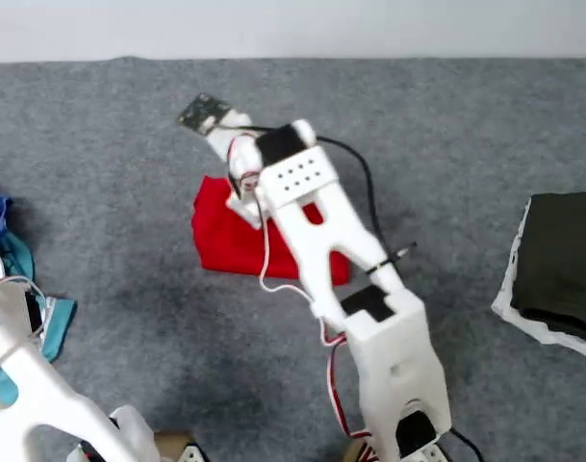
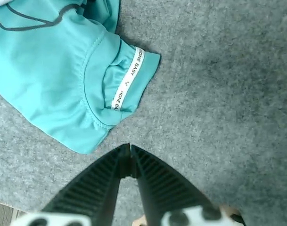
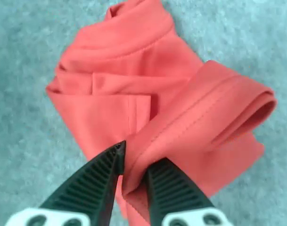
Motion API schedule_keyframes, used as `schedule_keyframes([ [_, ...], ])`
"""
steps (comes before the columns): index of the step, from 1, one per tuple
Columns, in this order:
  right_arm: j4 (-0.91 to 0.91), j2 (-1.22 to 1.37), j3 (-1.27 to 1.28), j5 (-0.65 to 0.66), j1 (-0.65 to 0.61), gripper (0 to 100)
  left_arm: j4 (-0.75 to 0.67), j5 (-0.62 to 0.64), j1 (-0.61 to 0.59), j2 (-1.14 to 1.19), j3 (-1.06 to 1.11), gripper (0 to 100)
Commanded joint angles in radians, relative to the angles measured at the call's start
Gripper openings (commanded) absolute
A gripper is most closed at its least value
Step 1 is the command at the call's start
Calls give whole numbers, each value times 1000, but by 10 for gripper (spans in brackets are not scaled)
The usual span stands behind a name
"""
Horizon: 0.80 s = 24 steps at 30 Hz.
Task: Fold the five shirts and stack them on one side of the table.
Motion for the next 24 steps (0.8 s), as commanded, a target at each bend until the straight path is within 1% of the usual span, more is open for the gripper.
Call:
schedule_keyframes([
  [1,-58,13,-9,-3,-21,9,8,9,5,-23,-1,6],
  [9,-170,35,-21,-5,-51,9,8,9,6,-23,-2,6],
  [14,-179,62,-114,0,-97,9,8,9,6,-23,-4,6],
  [19,-188,154,-190,34,-116,13,8,9,6,-23,-1,6],
  [21,-166,186,-230,34,-119,53,8,9,6,-23,1,6],
  [24,-105,217,-308,28,-119,170,8,9,6,-23,1,6],
])
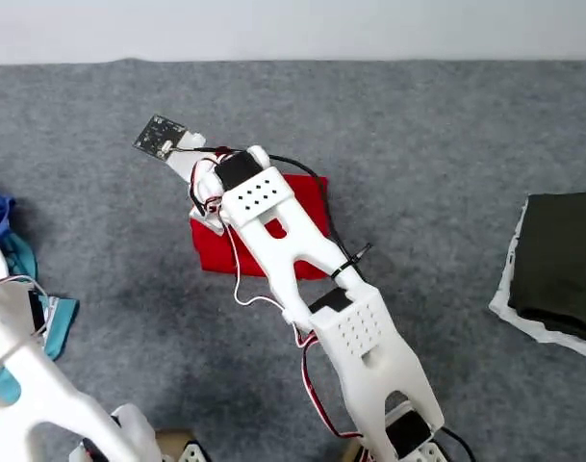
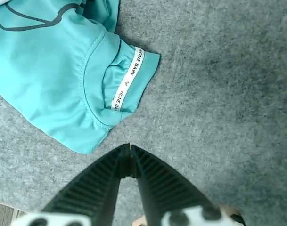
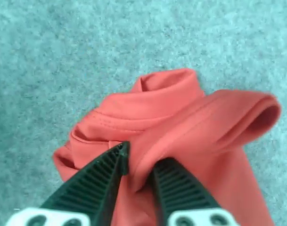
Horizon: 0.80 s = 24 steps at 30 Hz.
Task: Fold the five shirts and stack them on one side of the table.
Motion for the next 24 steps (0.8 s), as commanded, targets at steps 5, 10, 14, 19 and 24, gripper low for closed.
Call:
schedule_keyframes([
  [5,163,7,-253,5,-10,210,8,9,6,-23,1,6],
  [10,312,7,-399,8,12,202,8,9,6,-23,1,6],
  [14,390,15,-427,23,107,41,8,9,6,-23,1,6],
  [19,421,35,-385,77,248,8,8,9,6,-23,1,6],
  [24,414,111,-367,80,300,10,8,9,6,-23,1,6],
])
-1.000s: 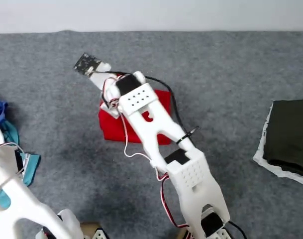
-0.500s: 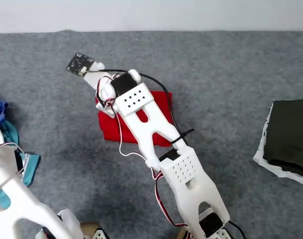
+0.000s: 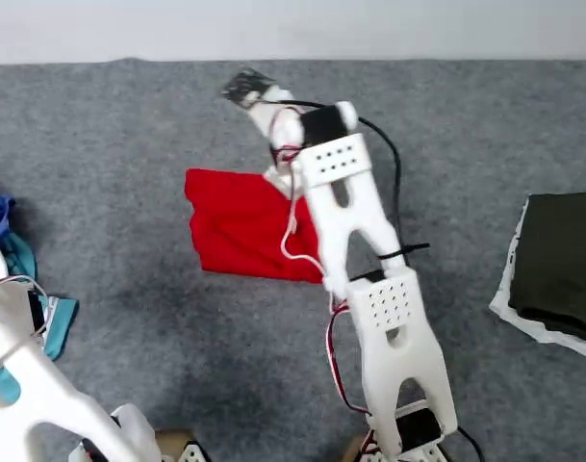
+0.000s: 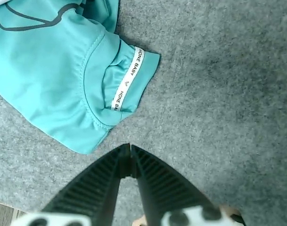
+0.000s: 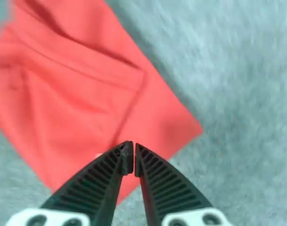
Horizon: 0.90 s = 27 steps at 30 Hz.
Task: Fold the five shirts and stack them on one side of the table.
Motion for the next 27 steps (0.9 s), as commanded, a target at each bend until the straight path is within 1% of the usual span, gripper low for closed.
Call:
schedule_keyframes([
  [1,24,35,-3,8,13,10,8,11,3,-23,1,6],
  [4,16,99,-6,9,-28,10,8,11,0,-23,1,6],
  [9,19,165,-18,9,-142,10,8,11,0,-23,1,6],
  [14,45,128,-78,6,-245,9,8,11,0,-23,1,6],
  [19,45,41,-80,8,-314,9,8,11,2,-23,1,6],
  [22,42,-12,-81,9,-315,9,6,11,2,-23,1,6],
  [27,13,-39,-87,9,-208,9,6,11,2,-23,-1,6],
])
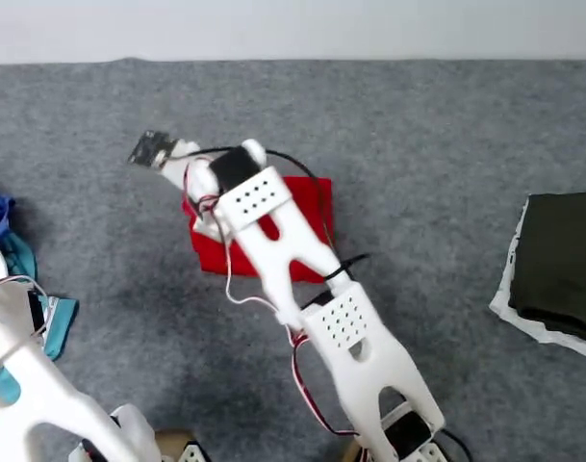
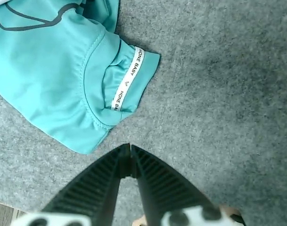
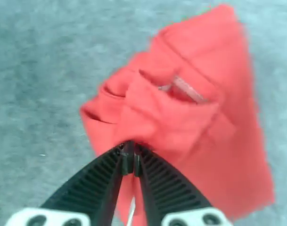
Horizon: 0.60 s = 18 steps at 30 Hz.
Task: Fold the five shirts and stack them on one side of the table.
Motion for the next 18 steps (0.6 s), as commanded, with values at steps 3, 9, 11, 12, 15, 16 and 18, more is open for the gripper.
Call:
schedule_keyframes([
  [3,-53,-82,-46,8,143,9,6,11,2,-23,-1,6],
  [9,-143,28,-51,8,174,9,2,11,6,-23,1,6],
  [11,-137,56,-54,6,142,9,-2,11,3,-23,1,6],
  [12,-133,61,-55,6,119,9,-2,11,3,-23,1,6],
  [15,-114,61,-55,6,41,9,0,11,2,-23,1,6],
  [16,-99,59,-55,6,12,9,0,11,0,-23,1,6],
  [18,-51,38,-55,6,-51,9,0,11,0,-23,1,6],
])
